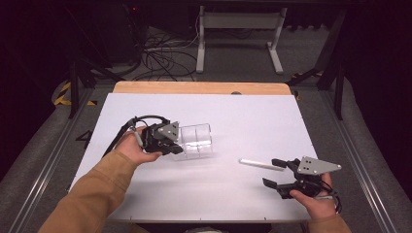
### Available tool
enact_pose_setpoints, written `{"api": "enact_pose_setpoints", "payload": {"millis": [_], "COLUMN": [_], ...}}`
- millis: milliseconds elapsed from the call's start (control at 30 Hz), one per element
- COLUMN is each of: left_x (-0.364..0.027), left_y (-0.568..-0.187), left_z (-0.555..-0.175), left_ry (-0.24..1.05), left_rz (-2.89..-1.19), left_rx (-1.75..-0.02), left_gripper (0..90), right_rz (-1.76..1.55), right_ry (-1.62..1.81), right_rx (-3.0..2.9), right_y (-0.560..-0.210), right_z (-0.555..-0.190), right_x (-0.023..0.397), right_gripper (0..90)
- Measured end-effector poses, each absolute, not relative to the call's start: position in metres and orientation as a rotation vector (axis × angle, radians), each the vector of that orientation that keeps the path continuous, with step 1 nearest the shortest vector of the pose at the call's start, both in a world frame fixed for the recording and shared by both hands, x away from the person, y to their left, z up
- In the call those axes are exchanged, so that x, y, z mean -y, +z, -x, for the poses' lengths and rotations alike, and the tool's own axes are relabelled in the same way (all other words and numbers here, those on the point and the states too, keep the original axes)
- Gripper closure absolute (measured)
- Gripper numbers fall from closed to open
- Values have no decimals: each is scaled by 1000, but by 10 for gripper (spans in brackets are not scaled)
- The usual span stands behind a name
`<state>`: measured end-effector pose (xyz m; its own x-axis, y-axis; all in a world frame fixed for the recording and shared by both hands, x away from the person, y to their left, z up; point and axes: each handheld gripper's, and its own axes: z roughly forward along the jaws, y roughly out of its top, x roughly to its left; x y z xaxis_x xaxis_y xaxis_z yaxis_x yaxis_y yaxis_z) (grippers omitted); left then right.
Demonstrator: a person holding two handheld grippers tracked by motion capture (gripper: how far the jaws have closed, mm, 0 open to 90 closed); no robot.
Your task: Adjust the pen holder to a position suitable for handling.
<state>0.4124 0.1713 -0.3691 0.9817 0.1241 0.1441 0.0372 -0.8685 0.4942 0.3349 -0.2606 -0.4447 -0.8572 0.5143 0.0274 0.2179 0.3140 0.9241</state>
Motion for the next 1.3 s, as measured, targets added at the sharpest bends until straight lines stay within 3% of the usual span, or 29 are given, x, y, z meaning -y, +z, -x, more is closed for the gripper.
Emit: {"api": "enact_pose_setpoints", "payload": {"millis": [500, 1300], "left_x": [-140, -137], "left_y": [-388, -393], "left_z": [-414, -415], "left_ry": [131, 147], "left_rz": [-2692, -2708], "left_rx": [19, 54], "left_gripper": [878, 865], "right_rz": [-659, -664], "right_ry": [1557, 1547], "right_rx": [-2310, -2328], "right_y": [-445, -447], "right_z": [-335, -335], "right_x": [262, 260], "right_gripper": [237, 235]}}
